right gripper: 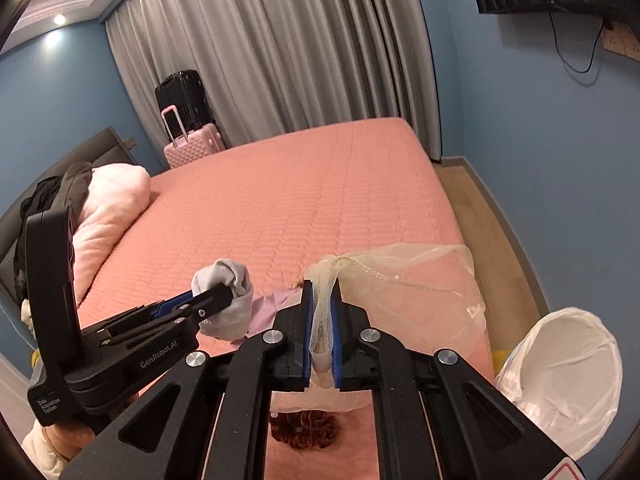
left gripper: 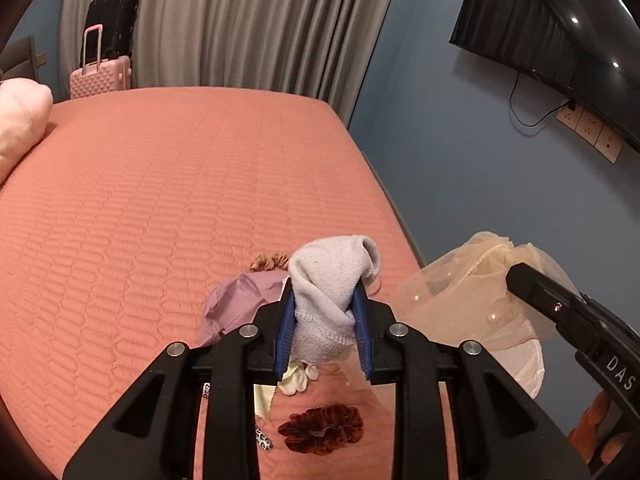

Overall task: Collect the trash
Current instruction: 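Lift the white sock with the left tool while the right tool grasps the sheer cream fabric, then carry both items over the wastebasket and open both tools to drop them, then close the right tool on the red velvet scrunchie while the left tool grasps the leopard scrunchie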

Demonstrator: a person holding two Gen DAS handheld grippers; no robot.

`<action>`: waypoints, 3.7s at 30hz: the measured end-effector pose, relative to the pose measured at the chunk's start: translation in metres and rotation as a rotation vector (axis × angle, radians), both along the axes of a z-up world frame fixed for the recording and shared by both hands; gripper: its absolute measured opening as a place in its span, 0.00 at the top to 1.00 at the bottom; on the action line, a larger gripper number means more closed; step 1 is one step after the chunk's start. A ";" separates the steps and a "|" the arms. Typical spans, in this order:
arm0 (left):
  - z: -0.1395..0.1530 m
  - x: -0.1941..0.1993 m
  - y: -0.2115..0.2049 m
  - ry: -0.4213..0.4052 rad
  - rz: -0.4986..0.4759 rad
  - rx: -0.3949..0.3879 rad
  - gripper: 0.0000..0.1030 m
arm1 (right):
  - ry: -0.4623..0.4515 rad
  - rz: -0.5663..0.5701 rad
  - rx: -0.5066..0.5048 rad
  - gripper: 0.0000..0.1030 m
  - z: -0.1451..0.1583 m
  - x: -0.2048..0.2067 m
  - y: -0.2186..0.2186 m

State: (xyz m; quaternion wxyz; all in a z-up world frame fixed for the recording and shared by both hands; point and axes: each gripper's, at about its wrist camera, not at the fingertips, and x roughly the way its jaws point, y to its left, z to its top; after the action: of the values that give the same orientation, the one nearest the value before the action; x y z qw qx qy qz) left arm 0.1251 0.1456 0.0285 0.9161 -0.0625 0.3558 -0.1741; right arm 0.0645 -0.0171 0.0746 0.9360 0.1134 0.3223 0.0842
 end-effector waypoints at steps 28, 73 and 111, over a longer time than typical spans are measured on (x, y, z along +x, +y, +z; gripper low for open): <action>0.076 -0.066 -0.147 -0.172 -0.291 -0.009 0.75 | -0.190 -0.258 -0.042 0.94 0.101 -0.095 -0.147; -0.001 -0.070 -0.236 -0.019 -0.374 0.060 0.28 | 0.021 -0.391 -0.008 0.69 -0.009 -0.102 -0.214; -0.066 -0.045 0.008 0.093 0.065 0.061 0.25 | 0.205 -0.034 -0.003 0.54 -0.080 -0.070 -0.003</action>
State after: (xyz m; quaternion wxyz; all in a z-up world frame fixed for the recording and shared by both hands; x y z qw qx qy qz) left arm 0.0804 0.1532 -0.0370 0.9051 -0.0541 0.4010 -0.1304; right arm -0.0053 -0.0199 -0.0051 0.8996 0.1253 0.4147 0.0556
